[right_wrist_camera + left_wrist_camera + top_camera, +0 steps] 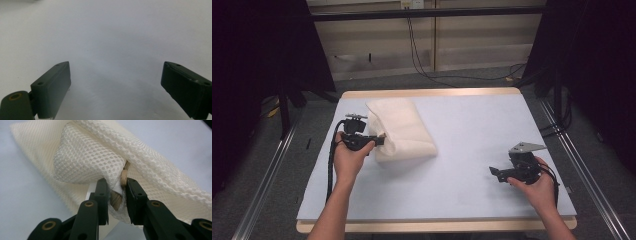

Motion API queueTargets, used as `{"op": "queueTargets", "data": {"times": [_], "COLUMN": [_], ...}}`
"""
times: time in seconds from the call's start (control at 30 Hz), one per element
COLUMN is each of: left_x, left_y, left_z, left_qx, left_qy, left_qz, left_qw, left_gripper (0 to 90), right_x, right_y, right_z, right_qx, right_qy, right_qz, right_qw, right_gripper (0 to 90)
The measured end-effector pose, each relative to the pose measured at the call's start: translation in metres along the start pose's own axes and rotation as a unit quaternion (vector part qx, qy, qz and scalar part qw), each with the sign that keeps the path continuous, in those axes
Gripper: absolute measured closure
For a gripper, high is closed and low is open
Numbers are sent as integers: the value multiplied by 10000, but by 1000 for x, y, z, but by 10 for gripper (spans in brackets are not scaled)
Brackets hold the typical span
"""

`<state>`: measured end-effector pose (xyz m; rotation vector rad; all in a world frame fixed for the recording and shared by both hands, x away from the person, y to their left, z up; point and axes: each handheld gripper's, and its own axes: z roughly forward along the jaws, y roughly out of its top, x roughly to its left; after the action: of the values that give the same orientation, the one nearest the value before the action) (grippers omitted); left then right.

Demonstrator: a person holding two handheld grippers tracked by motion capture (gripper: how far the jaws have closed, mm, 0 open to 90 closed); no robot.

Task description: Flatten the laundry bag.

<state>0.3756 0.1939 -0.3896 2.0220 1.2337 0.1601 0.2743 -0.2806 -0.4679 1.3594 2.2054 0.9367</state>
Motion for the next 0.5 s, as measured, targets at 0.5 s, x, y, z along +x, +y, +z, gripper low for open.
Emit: {"op": "queueTargets", "data": {"times": [0.5], "left_x": [-32], "left_y": [22], "left_z": [23], "left_qx": [-321], "left_qy": [-276], "left_qz": [219], "left_qw": [9989], "left_gripper": [709], "right_x": [-1], "right_y": [0], "right_z": [-1], "right_qx": [-28], "right_qy": [23], "right_qz": [13], "right_qw": [10000], "right_gripper": [88]}}
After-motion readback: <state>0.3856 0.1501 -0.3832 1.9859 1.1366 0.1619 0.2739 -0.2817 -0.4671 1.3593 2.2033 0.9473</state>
